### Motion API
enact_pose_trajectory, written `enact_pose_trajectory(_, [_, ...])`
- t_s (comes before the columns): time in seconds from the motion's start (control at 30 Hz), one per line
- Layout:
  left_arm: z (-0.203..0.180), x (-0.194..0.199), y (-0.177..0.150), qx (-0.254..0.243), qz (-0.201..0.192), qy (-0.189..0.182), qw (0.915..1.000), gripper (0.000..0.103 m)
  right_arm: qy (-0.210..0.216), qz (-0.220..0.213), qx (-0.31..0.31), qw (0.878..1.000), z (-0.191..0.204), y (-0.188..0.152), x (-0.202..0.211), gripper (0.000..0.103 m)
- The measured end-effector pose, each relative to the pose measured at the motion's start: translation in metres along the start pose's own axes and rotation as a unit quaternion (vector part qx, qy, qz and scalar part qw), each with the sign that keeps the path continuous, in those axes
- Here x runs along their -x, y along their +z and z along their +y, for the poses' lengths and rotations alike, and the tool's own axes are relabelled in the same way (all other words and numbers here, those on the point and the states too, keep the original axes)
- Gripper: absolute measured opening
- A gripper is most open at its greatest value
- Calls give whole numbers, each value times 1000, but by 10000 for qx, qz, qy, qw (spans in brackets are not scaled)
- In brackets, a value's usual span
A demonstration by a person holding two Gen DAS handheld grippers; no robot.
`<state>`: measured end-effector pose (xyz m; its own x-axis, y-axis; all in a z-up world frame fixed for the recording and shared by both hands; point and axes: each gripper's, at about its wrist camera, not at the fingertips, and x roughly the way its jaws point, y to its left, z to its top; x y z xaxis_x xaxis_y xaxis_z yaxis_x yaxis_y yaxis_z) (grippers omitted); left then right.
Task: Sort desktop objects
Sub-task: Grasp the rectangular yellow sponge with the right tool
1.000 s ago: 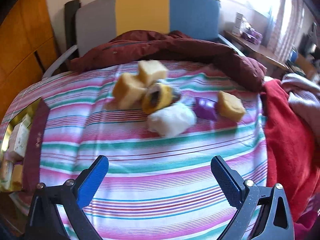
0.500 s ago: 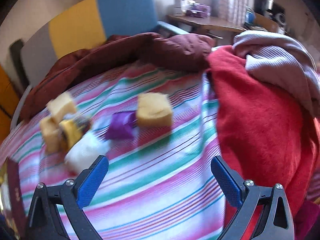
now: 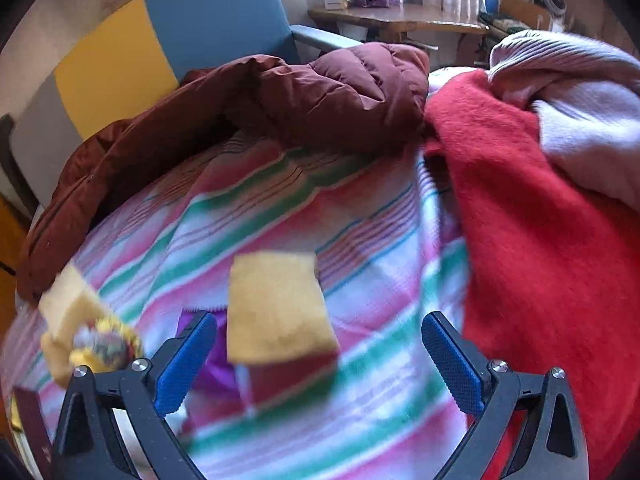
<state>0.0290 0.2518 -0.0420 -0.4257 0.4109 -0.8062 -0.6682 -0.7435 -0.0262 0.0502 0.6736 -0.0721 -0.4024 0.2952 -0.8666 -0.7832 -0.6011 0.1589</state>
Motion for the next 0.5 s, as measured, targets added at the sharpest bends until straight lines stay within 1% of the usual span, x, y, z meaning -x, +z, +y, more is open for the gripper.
enact_pose_trajectory(0.13, [-7, -9, 5, -64, 66, -34, 10000, 62, 62, 162, -21, 9998, 5, 6, -18, 102])
enact_pose_trajectory(0.17, [-9, -11, 7, -68, 84, -53, 9999, 62, 53, 231, 27, 9997, 7, 6, -22, 96])
enact_pose_trajectory(0.2, [-11, -14, 9, -69, 92, -85, 9999, 62, 9, 310, 52, 9995, 7, 6, -26, 84])
enact_pose_trajectory(0.23, [-13, -16, 10, -74, 91, -109, 9999, 62, 8, 377, 49, 9993, 7, 5, -29, 79])
enact_pose_trajectory(0.27, [-15, -18, 12, -94, 96, -130, 9998, 62, 173, 473, 7, 9987, 6, 3, -33, 75])
enact_pose_trajectory(0.3, [-18, -20, 14, -123, 104, -147, 9998, 62, 219, 479, 13, 9986, 6, 2, -33, 73])
enact_pose_trajectory(0.33, [-20, -22, 15, -137, 107, -166, 9997, 62, 218, 445, 96, 9987, 8, 1, -31, 64])
enact_pose_trajectory(0.37, [-22, -24, 17, -143, 114, -195, 9996, 62, 327, 466, 169, 9982, 10, -1, -29, 60])
enact_pose_trajectory(0.43, [-26, -28, 21, -146, 139, -278, 9994, 62, 243, 496, 292, 9980, 13, -4, -24, 60])
enact_pose_trajectory(0.5, [-32, -32, 26, -136, 136, -355, 9992, 62, 288, 554, 363, 9974, 13, -9, -19, 59])
